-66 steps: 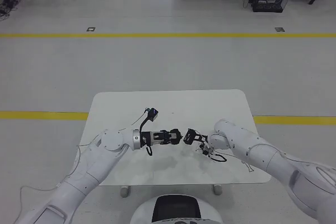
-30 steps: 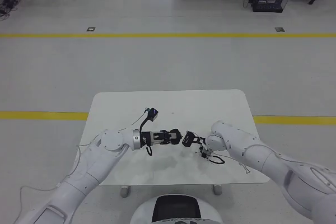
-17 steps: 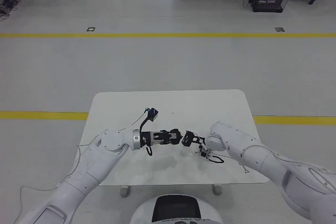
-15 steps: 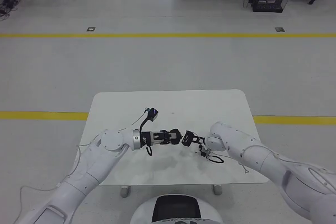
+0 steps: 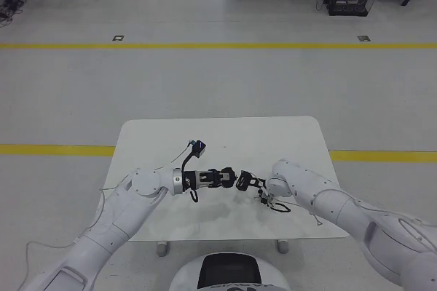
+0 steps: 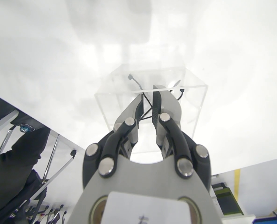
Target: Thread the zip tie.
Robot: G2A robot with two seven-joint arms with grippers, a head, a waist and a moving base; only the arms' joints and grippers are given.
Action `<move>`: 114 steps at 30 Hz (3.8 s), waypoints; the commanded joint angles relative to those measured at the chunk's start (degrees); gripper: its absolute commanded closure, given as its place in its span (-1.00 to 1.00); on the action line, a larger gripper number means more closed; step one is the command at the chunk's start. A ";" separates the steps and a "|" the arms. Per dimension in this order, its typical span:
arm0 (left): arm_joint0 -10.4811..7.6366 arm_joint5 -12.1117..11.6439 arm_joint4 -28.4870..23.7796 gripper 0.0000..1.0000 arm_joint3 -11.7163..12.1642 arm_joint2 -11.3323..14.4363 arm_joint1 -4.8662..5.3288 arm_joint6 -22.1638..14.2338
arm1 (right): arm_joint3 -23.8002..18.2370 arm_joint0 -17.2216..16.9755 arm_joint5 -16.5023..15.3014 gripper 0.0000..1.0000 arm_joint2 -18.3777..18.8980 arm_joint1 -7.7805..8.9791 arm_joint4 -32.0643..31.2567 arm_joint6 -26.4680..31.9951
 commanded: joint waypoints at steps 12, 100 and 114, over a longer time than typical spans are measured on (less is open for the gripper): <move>0.00 0.00 0.00 1.00 0.00 0.00 0.00 0.00 | 0.61 0.29 0.00 0.86 0.00 -0.28 0.20 -0.49; 0.00 0.00 0.00 1.00 0.00 0.00 0.00 0.00 | 0.71 -0.20 0.00 0.68 0.00 -0.51 -1.66 -1.64; 0.00 0.00 0.00 1.00 0.00 0.00 0.00 0.00 | 0.50 0.48 0.00 1.00 0.00 -0.44 -2.08 -1.57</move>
